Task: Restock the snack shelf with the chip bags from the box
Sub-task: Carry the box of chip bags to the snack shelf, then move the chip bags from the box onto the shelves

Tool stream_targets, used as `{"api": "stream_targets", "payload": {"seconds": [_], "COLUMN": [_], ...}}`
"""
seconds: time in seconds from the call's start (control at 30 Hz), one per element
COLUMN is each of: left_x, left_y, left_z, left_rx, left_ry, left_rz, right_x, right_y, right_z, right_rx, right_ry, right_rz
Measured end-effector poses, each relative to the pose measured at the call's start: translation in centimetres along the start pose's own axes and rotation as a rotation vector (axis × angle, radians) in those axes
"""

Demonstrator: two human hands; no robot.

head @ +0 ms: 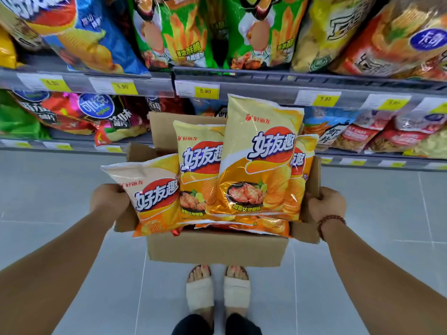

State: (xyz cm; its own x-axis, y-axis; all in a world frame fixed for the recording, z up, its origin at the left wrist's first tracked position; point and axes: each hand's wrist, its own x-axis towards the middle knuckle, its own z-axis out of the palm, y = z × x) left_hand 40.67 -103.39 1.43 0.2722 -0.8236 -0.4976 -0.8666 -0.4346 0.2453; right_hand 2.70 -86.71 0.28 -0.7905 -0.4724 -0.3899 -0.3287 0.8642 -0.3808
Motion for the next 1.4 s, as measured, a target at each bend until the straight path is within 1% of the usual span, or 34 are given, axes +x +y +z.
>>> {"api": "stream_targets", "payload": {"seconds": [0.3,0.4,0.53,0.63,0.8,0.9,1.03,1.17,1.27,1.33,1.4], "left_x": [2.0,2.6,3.4,3.2,2.9,2.4,1.0,-0.6,-2.0,-3.1,-4.0], "left_y": [-0.4,-0.8,-0.8,-0.6,-0.6,-0.7,-0.8,0.1,1.8,3.4,5.2], "left_z": [3.5,4.3,4.6,4.5,4.1,3.9,2.5,0.0,-2.1,-3.3,-4.0], "left_rx": [-0.007,-0.004,-0.020,-0.007,-0.051,-0.063,-0.126,-0.130,-0.139,-0.206,-0.341], "left_ry": [0.007,0.023,0.028,0.011,-0.004,-0.013,-0.009,0.003,-0.015,-0.049,-0.103], "left_rz": [-0.042,-0.020,0.010,-0.002,-0.033,-0.040,-0.037,-0.030,-0.010,0.010,0.010], "right_x": [2.4,2.9,3.5,3.2,2.6,2.0,0.9,0.2,-0.3,-0.7,-1.1], "right_y": [0.2,0.4,0.3,0.3,0.0,0.3,0.1,-1.6,-4.0,-6.0,-7.6], "right_z": [2.9,3.6,3.9,3.9,3.4,3.2,1.6,-1.3,-3.2,-4.5,-5.3], "right_rx": [-0.020,-0.009,-0.030,-0.034,-0.034,-0.002,0.036,0.083,0.145,0.200,0.283], "right_ry": [-0.030,-0.022,-0.010,-0.031,-0.095,-0.108,-0.083,-0.075,-0.104,-0.143,-0.197], "right_rz": [0.008,-0.001,-0.035,-0.033,-0.010,0.035,0.087,0.074,0.053,0.014,-0.038]}}
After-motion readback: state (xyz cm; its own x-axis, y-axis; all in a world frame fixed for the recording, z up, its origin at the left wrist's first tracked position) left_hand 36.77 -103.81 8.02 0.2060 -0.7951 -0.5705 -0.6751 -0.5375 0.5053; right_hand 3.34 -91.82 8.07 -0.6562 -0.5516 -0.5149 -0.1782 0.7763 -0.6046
